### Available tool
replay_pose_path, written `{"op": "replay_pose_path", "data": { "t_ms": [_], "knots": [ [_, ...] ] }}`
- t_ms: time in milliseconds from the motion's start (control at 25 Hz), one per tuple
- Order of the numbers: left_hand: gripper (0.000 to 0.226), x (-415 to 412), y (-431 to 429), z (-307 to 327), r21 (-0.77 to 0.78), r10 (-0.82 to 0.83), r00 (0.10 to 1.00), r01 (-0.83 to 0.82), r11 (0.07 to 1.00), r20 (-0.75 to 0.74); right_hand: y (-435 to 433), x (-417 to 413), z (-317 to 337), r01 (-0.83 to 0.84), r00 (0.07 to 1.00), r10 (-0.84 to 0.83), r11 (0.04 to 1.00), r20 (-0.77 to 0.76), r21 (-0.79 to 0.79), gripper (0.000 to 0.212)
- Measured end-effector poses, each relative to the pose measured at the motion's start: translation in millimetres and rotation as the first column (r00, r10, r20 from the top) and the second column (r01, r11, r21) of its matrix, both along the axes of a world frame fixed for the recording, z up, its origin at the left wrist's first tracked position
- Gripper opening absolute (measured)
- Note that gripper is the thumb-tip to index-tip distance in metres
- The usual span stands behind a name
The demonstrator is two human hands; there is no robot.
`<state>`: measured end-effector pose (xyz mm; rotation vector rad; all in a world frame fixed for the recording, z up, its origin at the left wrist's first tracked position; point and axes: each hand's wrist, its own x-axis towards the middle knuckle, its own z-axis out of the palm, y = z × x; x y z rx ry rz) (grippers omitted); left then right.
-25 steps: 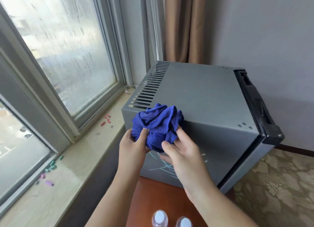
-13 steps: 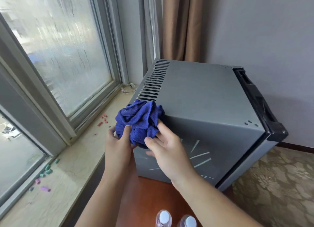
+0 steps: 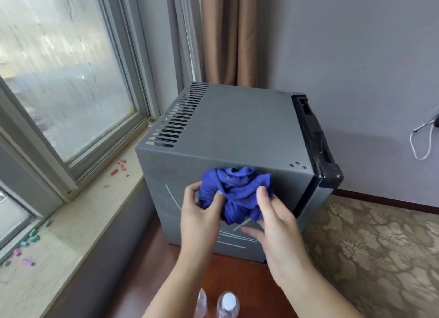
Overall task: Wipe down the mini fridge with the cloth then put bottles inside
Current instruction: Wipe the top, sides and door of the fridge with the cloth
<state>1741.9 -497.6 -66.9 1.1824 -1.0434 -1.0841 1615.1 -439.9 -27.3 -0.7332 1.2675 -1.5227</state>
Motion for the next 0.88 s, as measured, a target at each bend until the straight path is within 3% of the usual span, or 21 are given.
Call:
{"op": "replay_pose_path", "data": {
  "t_ms": [160,320,520,640,880],
  "knots": [
    [0.032,-71,26,-12,0.120,-0.199,0.979,0.202,0.972,-0.044,25,-56,-19,0.218,0.963,-0.228,0.972,0.142,0.083,0.025],
    [0.033,-114,41,-23,0.190,-0.259,0.964,0.266,0.945,-0.064,39,-97,-26,0.255,0.944,-0.276,0.958,0.179,0.129,0.023],
    [0.048,-115,38,-39,0.245,-0.246,0.960,0.273,0.930,-0.136,34,-103,-38,0.270,0.917,-0.304,0.950,0.259,0.158,0.029],
    [0.044,-96,29,-48,0.269,-0.202,0.958,0.253,0.929,-0.203,24,-86,-44,0.245,0.905,-0.294,0.951,0.308,0.190,0.030],
    [0.047,-18,3,-55,0.271,0.013,0.968,0.057,0.961,-0.251,-18,-8,-43,0.123,0.905,-0.202,0.967,0.375,0.224,0.026]
  ]
}}
